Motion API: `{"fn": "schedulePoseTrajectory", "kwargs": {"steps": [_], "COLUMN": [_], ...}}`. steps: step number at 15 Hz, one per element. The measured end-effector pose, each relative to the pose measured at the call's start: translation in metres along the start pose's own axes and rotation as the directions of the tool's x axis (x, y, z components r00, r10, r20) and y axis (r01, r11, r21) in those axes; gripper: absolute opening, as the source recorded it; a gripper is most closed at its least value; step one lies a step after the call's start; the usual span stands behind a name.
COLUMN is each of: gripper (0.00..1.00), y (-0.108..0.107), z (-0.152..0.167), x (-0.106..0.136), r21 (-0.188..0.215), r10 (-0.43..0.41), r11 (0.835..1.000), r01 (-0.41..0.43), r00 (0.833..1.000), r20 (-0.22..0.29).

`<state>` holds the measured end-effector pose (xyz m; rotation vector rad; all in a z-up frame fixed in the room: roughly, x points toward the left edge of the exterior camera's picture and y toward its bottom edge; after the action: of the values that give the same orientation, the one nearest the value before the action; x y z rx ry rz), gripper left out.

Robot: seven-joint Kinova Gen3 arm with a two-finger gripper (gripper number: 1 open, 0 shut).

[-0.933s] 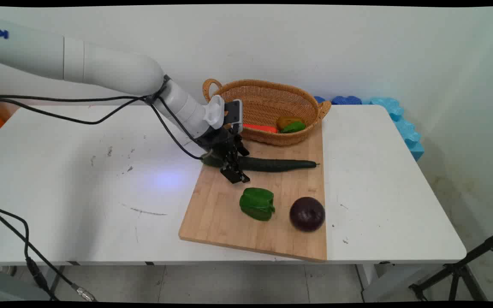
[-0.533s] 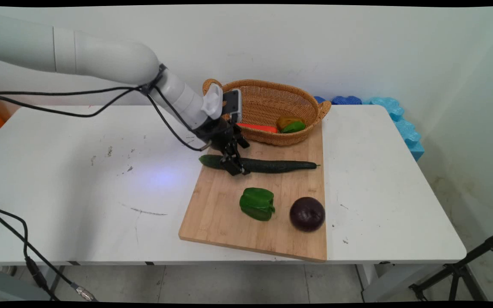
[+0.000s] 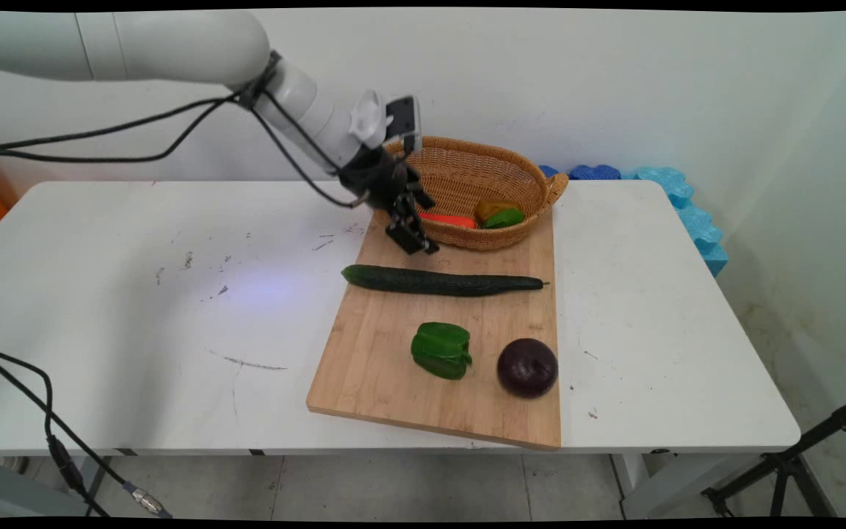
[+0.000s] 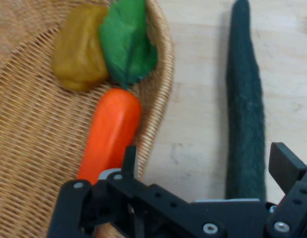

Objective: Pick up the potato from the vegetable basket

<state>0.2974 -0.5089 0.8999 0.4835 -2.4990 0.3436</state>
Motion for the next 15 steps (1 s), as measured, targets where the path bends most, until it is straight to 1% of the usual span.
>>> {"fn": "schedulePoseTrajectory", "kwargs": {"steps": [2, 7, 10, 15], "gripper": [1.00, 1.00, 1.00, 1.00], "y": [-0.010, -0.043, -0.062, -0.086], "z": [-0.004, -0.004, 0.006, 0.031], "x": [0.008, 0.029, 0.037, 0.044], "r21": [0.010, 0.035, 0.040, 0.033], "r10": [0.007, 0.043, 0.067, 0.105], "r11": [1.000, 0.998, 0.997, 0.994], "r01": [-0.007, -0.042, -0.067, -0.105], "r00": [1.000, 0.999, 0.998, 0.994], "r20": [-0.004, -0.005, 0.004, 0.025]}}
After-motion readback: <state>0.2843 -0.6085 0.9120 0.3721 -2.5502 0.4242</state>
